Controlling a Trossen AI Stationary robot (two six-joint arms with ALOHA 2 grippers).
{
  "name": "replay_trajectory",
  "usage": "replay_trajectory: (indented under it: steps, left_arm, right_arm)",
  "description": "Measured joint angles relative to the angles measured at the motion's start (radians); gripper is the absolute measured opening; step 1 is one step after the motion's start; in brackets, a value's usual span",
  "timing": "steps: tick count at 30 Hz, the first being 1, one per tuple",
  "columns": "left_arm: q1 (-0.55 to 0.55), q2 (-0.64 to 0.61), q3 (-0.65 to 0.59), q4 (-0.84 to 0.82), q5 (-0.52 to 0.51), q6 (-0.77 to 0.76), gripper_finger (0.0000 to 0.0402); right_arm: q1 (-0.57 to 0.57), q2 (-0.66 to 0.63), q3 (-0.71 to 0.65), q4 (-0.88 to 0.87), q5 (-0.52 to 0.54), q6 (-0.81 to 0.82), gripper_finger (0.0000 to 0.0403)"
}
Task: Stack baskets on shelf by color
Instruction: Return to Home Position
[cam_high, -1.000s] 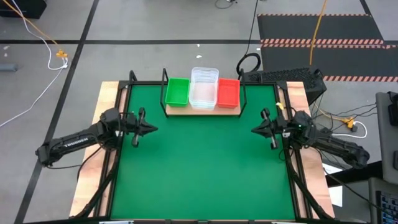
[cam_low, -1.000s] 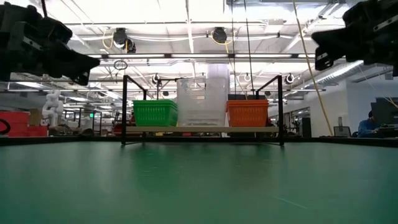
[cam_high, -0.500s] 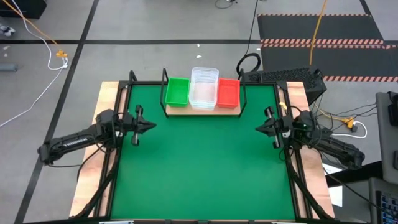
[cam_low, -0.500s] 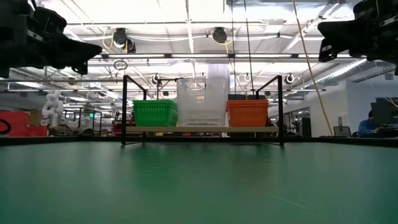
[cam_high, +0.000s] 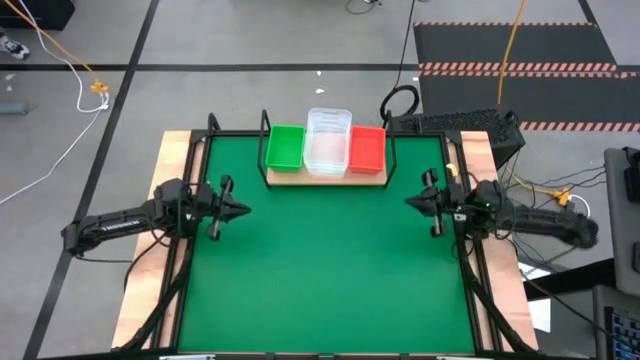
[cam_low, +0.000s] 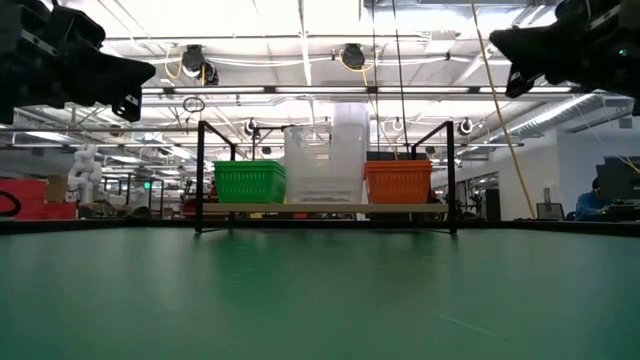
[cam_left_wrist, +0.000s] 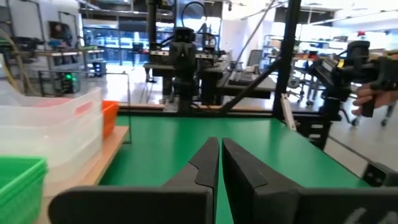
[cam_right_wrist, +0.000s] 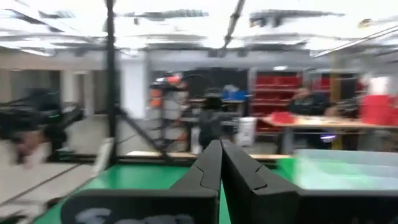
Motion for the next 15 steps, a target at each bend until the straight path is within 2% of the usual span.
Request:
replay_trajectory:
  steps: [2,4,7,10,15]
  left_arm:
    - [-0.014,0.000,0.000,0.000,-0.001,0.002,0.0021]
    - [-0.028,0.000,0.000,-0.006,-0.004,0.018,0.0021]
    - [-0.037,0.000,0.000,-0.005,-0.011,0.043,0.0021]
    - [-0.037,0.000,0.000,0.006,-0.022,-0.019,0.0021]
    - [-0.038,-0.005,0.000,0.012,0.012,-0.061,0.0021]
  right_arm:
    - [0.081,0.089,0.000,0.064,0.031,0.008,0.0000]
    - [0.154,0.182,0.000,0.057,0.038,0.026,0.0000]
    - [0.216,0.282,0.000,0.071,0.093,0.027,0.0000]
    - [0.226,0.306,0.000,0.146,0.116,0.006,0.0000]
    - [0.230,0.257,0.000,0.112,0.100,-0.008,0.0000]
